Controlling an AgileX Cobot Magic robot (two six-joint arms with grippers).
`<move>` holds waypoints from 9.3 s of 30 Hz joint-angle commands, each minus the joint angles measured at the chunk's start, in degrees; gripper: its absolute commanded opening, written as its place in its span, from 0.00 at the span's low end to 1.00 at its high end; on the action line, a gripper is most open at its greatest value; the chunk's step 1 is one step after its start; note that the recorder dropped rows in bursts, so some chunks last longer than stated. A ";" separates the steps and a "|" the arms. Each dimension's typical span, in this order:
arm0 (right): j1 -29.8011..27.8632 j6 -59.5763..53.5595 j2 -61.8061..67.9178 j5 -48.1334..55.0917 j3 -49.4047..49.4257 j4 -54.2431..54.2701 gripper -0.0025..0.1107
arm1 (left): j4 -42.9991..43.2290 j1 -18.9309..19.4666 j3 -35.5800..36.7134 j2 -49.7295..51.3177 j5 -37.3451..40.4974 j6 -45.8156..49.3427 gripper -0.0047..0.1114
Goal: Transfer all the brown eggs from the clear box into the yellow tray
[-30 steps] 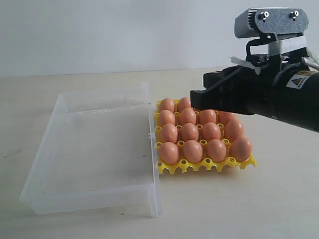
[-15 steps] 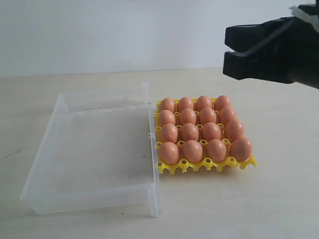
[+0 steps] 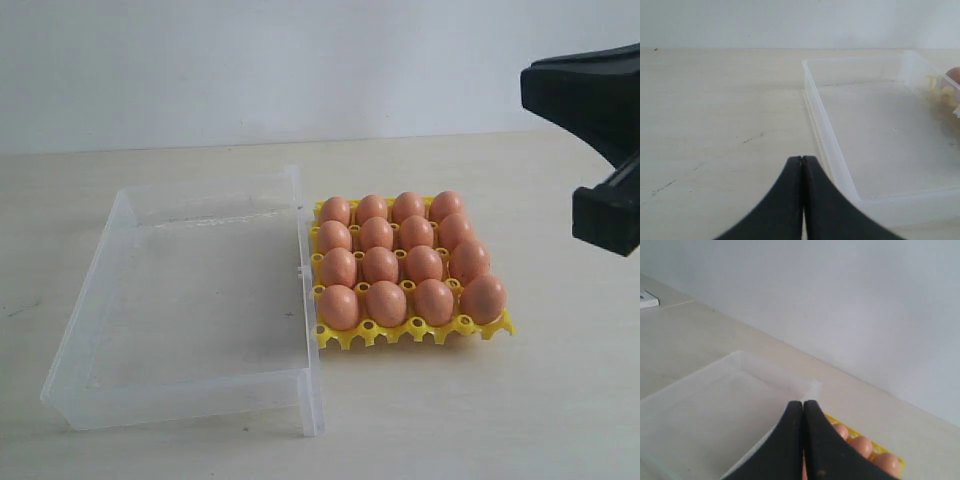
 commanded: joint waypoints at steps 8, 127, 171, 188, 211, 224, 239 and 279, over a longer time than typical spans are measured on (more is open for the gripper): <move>-9.26 1.10 -0.38 1.86 -0.32 -5.23 0.02 | -0.14 0.06 -0.23 -0.32 -0.22 0.16 0.04; -32.30 23.36 -44.69 4.36 36.68 -5.87 0.02 | -0.14 0.06 -0.23 -0.32 -0.22 0.16 0.04; -32.30 26.17 -44.69 4.27 36.68 -8.73 0.02 | -0.14 0.06 -0.23 -0.32 -0.22 0.16 0.04; -32.30 18.86 -44.69 4.73 36.68 -8.73 0.02 | -0.14 0.06 -0.23 -0.32 -0.22 0.16 0.04; -32.30 26.06 -44.69 9.06 36.68 -8.17 0.02 | -0.14 0.06 -0.23 -0.32 -0.22 0.16 0.04; -33.56 26.17 -44.69 9.06 36.68 -8.17 0.02 | -0.14 0.06 -0.23 -0.32 -0.22 0.16 0.04; -35.07 26.17 -44.69 9.06 36.68 -8.17 0.02 | -0.14 0.06 -0.23 -0.32 -0.22 0.16 0.04; -34.95 26.38 -44.69 9.20 36.68 -8.17 0.02 | -0.14 0.06 -0.23 -0.32 -0.22 0.16 0.04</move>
